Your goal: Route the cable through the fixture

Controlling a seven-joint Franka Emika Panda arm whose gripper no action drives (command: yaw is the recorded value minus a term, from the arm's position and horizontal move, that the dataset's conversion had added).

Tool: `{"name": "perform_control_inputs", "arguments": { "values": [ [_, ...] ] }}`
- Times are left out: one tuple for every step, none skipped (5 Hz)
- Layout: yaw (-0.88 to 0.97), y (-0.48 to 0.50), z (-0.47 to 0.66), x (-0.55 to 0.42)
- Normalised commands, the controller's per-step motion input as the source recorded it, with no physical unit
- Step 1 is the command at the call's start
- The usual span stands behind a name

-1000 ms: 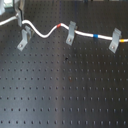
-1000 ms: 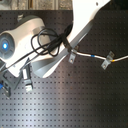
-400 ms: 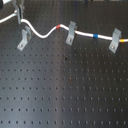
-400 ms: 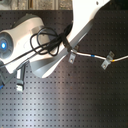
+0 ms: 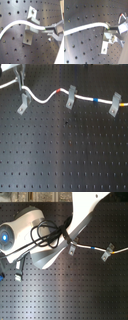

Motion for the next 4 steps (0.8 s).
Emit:
{"name": "perform_control_inputs", "arguments": {
  "values": [
    [0.17, 0.009, 0.0, 0.017],
    [0.17, 0.029, 0.03, 0.063],
    [0.18, -0.071, 0.65, -0.167],
    [0.04, -0.123, 0.34, -0.325]
  ]
}}
